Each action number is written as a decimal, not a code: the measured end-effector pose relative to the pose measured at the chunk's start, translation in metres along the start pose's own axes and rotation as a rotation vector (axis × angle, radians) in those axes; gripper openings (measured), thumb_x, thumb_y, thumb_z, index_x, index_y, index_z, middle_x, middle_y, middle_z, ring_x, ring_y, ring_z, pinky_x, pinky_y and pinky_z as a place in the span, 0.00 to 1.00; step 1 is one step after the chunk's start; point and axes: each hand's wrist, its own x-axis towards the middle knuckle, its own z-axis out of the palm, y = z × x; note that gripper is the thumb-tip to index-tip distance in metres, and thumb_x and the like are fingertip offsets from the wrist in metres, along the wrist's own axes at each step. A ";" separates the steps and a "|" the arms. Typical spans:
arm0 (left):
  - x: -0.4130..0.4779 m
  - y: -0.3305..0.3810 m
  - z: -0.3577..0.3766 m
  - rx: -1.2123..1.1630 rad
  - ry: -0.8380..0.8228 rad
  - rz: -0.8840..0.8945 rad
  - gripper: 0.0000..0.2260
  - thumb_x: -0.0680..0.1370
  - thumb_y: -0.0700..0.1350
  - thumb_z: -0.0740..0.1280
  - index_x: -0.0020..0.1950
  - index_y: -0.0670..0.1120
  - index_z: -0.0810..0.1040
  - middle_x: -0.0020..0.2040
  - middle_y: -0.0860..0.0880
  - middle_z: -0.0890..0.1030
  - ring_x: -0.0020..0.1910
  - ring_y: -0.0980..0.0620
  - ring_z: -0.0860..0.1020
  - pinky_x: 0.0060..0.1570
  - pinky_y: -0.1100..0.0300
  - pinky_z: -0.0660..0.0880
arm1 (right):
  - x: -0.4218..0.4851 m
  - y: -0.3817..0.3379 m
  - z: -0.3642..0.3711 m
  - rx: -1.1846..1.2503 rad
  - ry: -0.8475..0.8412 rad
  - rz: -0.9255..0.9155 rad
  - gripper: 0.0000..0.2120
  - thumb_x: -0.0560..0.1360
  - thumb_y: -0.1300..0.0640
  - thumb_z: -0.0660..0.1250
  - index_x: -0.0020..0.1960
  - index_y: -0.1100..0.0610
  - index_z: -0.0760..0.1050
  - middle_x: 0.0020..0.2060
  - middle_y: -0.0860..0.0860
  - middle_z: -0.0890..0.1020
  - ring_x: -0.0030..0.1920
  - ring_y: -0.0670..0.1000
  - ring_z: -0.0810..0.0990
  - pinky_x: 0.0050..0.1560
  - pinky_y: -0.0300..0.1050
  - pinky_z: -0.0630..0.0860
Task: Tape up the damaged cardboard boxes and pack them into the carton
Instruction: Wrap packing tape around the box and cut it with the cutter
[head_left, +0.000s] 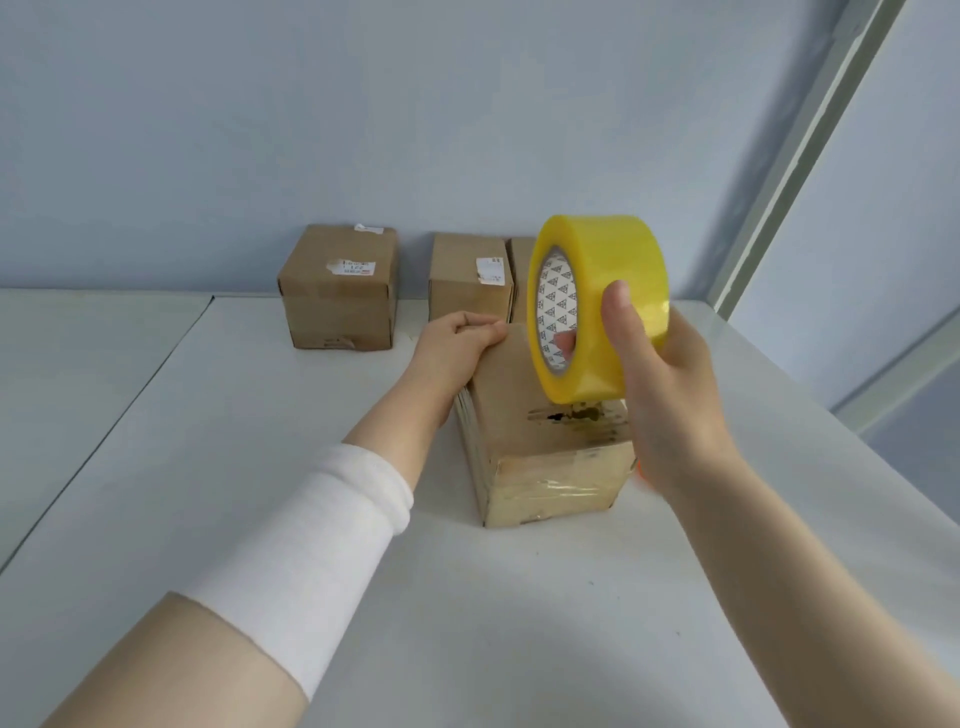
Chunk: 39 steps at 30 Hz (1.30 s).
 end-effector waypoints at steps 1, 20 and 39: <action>0.000 0.000 0.000 0.004 -0.001 -0.001 0.03 0.75 0.43 0.69 0.42 0.50 0.79 0.44 0.51 0.80 0.42 0.56 0.77 0.40 0.66 0.74 | -0.003 0.002 -0.001 0.030 0.000 -0.001 0.17 0.70 0.38 0.63 0.46 0.51 0.78 0.37 0.46 0.85 0.40 0.46 0.84 0.39 0.40 0.81; -0.006 0.001 0.001 0.004 0.036 0.008 0.02 0.75 0.44 0.69 0.42 0.50 0.80 0.48 0.50 0.80 0.48 0.53 0.77 0.43 0.64 0.73 | -0.086 -0.055 -0.011 0.054 0.066 0.188 0.20 0.58 0.32 0.64 0.33 0.46 0.82 0.28 0.53 0.84 0.29 0.49 0.83 0.28 0.39 0.78; -0.034 0.018 -0.012 0.601 -0.020 0.576 0.17 0.78 0.50 0.65 0.66 0.52 0.72 0.68 0.52 0.69 0.71 0.53 0.63 0.71 0.54 0.58 | -0.135 -0.026 -0.020 -0.050 0.043 0.476 0.25 0.55 0.34 0.63 0.39 0.53 0.80 0.29 0.51 0.84 0.29 0.45 0.82 0.25 0.31 0.72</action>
